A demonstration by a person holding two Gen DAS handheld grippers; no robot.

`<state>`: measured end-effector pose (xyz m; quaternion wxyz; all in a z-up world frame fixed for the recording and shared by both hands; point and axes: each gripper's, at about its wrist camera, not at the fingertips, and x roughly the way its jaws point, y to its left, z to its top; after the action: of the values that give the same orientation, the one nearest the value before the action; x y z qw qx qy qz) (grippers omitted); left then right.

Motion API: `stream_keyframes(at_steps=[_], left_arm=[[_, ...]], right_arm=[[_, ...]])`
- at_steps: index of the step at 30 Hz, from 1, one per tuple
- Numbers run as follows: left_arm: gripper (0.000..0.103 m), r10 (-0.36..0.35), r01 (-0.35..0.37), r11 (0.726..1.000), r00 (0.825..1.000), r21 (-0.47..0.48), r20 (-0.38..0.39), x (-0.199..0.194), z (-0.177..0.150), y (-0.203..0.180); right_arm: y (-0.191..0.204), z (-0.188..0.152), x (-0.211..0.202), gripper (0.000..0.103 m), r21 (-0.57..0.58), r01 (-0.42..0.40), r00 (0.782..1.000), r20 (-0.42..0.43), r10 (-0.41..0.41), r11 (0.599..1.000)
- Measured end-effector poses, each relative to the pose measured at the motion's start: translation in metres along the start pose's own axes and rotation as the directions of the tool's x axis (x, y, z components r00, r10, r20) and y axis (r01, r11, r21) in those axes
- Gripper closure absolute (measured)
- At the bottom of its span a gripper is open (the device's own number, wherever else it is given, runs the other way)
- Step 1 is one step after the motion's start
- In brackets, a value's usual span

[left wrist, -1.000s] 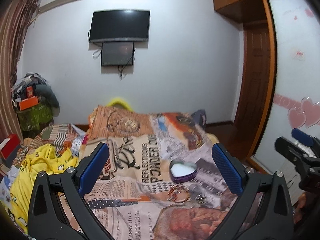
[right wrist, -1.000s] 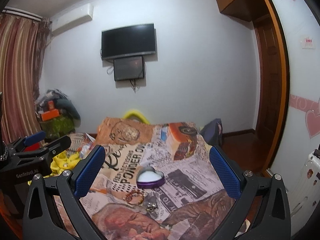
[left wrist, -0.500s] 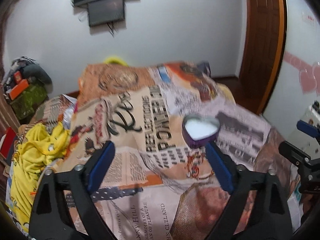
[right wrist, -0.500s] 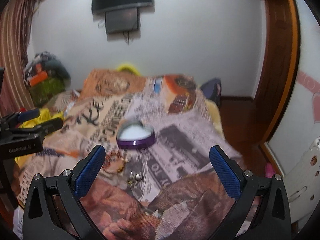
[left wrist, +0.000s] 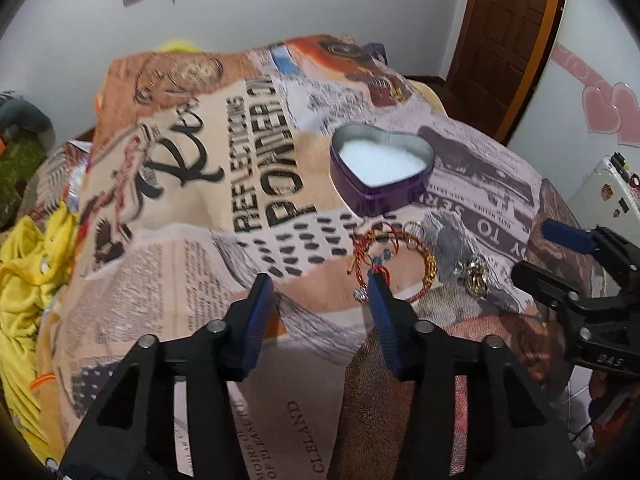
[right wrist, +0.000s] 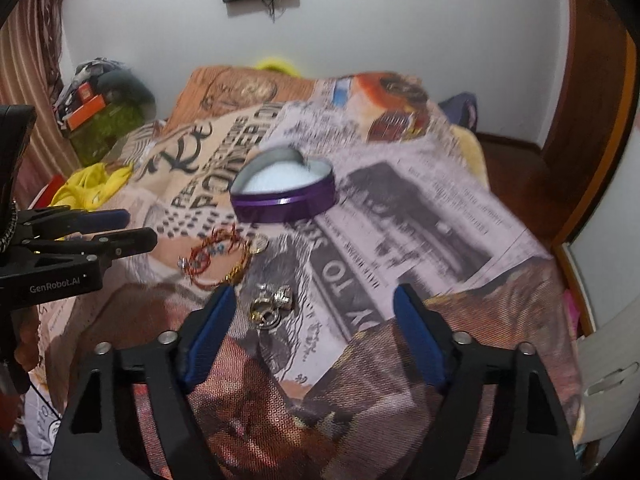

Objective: Organize jewelry
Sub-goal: 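Lower both grippers toward the jewelry beside the purple heart tin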

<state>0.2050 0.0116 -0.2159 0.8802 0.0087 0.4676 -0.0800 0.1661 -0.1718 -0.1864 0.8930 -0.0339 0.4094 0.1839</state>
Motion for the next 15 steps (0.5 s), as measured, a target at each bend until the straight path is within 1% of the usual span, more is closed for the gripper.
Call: stream_keyframes(at_steps=[2, 3, 5, 6, 7, 8, 11, 15], left_arm=[[0.066, -0.013, 0.013, 1.000, 1.000, 0.007, -0.018, 0.005, -0.001, -0.001], [0.067, -0.015, 0.015, 1.000, 1.000, 0.012, -0.024, 0.007, -0.002, -0.001], [0.069, -0.021, 0.022, 0.999, 0.999, 0.023, -0.029, 0.011, -0.003, -0.004], [0.070, -0.030, 0.031, 0.999, 0.999, 0.029, -0.032, 0.013, -0.003, -0.005], [0.074, -0.037, 0.038, 0.999, 0.999, 0.031, -0.035, 0.014, -0.003, -0.006], [0.076, -0.045, 0.046, 0.998, 0.998, 0.033, -0.039, 0.016, -0.002, -0.006], [0.079, -0.065, 0.067, 0.997, 0.996, 0.034, -0.053, 0.022, -0.002, -0.007], [0.079, -0.098, 0.100, 0.995, 0.993, 0.030, -0.060, 0.027, -0.002, -0.008]], right_arm=[[-0.002, 0.000, 0.005, 0.037, 0.006, -0.016, 1.000, -0.016, 0.016, 1.000], [-0.003, -0.001, 0.008, 0.039, 0.013, -0.028, 0.999, -0.029, 0.028, 1.000], [-0.004, 0.000, 0.016, 0.046, 0.020, -0.043, 0.998, -0.043, 0.044, 0.999], [-0.004, 0.000, 0.018, 0.048, 0.023, -0.051, 0.997, -0.051, 0.052, 0.998], [-0.004, 0.000, 0.020, 0.051, 0.024, -0.057, 0.997, -0.056, 0.058, 0.998], [-0.004, 0.001, 0.021, 0.052, 0.025, -0.061, 0.996, -0.059, 0.063, 0.998], [0.000, 0.002, 0.025, 0.053, 0.014, -0.081, 0.994, -0.067, 0.082, 0.997], [0.008, 0.004, 0.032, 0.053, -0.011, -0.101, 0.992, -0.079, 0.099, 0.995]])
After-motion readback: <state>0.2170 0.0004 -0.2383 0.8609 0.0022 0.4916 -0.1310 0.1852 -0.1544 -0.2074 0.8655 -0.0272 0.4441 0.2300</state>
